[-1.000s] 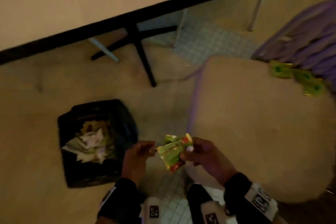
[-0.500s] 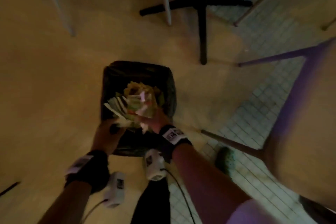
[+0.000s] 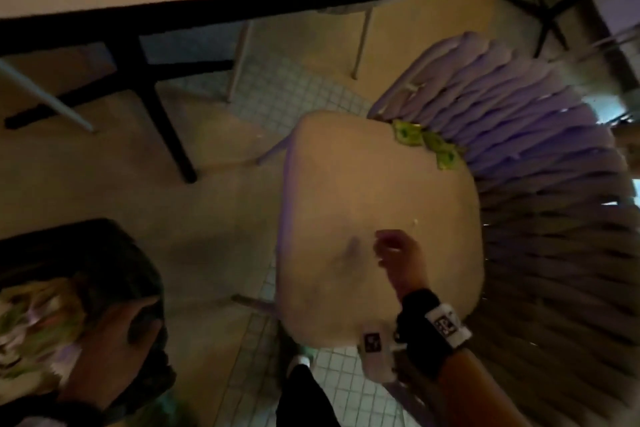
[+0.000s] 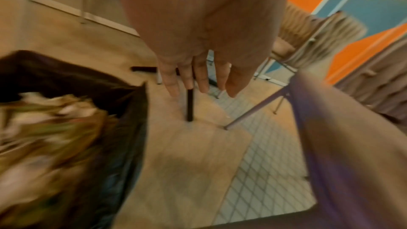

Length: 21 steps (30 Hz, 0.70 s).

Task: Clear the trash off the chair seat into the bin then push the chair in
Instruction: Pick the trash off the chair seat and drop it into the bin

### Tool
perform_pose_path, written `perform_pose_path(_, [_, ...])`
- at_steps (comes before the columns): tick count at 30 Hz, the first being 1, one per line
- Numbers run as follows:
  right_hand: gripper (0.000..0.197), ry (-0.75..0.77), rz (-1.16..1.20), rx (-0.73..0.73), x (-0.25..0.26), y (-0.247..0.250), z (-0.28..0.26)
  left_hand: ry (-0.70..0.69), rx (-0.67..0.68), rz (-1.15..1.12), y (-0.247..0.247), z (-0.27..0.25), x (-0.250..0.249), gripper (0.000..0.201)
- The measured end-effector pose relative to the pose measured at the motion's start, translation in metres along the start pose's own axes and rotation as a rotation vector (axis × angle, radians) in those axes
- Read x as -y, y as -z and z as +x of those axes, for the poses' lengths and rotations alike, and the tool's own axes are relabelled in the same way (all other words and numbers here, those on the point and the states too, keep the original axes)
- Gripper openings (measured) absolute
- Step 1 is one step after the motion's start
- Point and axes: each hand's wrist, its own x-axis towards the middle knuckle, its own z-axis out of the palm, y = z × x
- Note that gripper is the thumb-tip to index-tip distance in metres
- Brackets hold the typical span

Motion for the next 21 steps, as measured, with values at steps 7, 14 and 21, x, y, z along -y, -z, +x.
perform_pose_path(7, [0.043, -0.059, -0.092, -0.061, -0.026, 0.058, 0.099, -0.333, -0.014, 0.021, -0.054, 0.058, -0.19, 0.032])
perform_pose_path(14, [0.021, 0.079, -0.142, -0.033, -0.056, 0.062, 0.119, -0.535, 0.071, 0.135, -0.119, 0.119, -0.336, 0.039])
perform_pose_path(21, [0.022, -0.055, 0.387, 0.041, -0.036, 0.108, 0.167, -0.643, 0.06, 0.355, -0.166, 0.181, -0.442, 0.048])
